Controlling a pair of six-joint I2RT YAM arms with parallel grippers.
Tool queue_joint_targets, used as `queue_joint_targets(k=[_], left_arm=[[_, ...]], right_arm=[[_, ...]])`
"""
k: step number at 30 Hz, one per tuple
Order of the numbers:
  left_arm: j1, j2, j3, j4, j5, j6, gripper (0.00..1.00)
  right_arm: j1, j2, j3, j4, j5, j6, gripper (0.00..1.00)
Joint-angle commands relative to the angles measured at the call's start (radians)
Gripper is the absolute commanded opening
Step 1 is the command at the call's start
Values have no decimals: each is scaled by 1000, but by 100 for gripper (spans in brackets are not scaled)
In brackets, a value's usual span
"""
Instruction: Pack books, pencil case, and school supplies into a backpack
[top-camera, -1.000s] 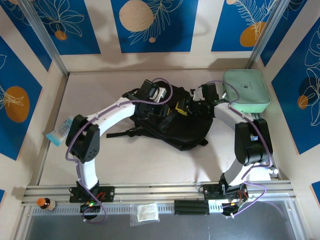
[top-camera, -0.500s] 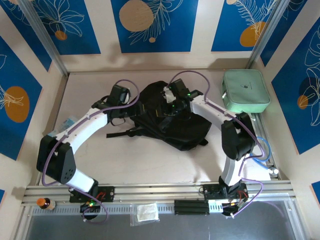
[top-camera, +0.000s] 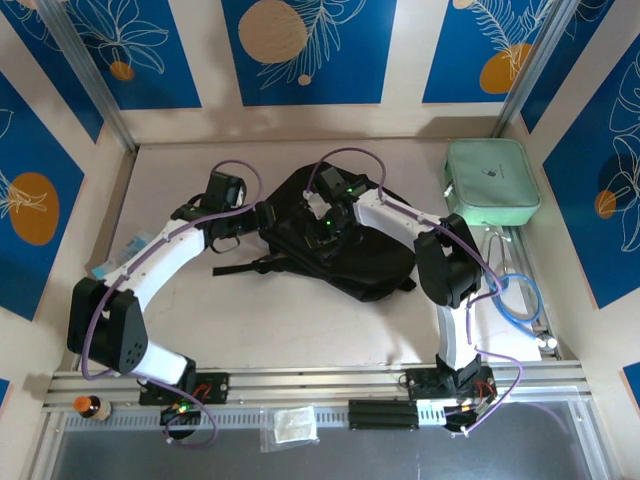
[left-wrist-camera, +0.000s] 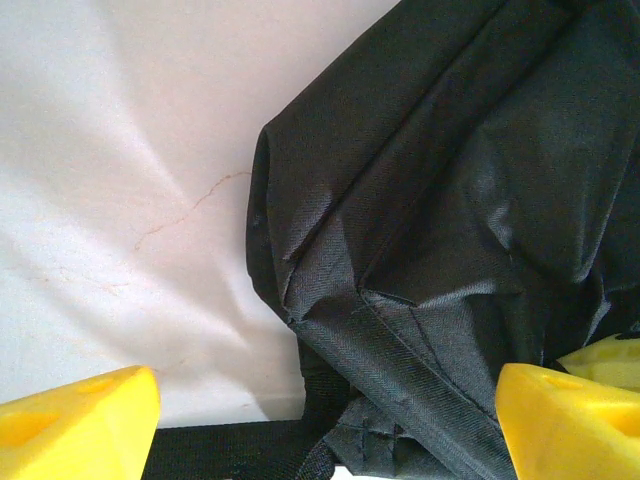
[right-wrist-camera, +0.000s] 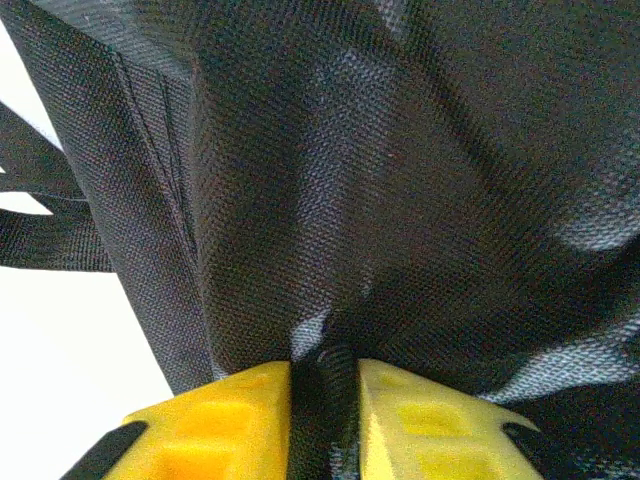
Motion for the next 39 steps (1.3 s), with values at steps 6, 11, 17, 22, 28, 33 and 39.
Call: queue_joint_targets(k=[6,11,17,22,28,33,39], left_arm=[[6,-15,-4,-2,105,-8,86],[1,-27,-44,51,237,-99,83],[-52,-38,-180,331,417,-399,73],[-123,5,-203,487,448,-524,61],[-161,82,-171,519,458,-561,42],[-184,139,-139,514,462,-572,37],[-195,217,-102,550,470,-587,32]], right_arm=[[7,-18,7,-31,-1,-36,0],[3,-109,-50,54,15,3,0],[-17,-217,-144,152,17,71,0],[-37,-279,-206,203,-5,113,0],[-60,-307,-248,231,-57,159,0],[-66,-317,-269,249,-78,178,0],[-68,-318,-277,252,-87,184,0]])
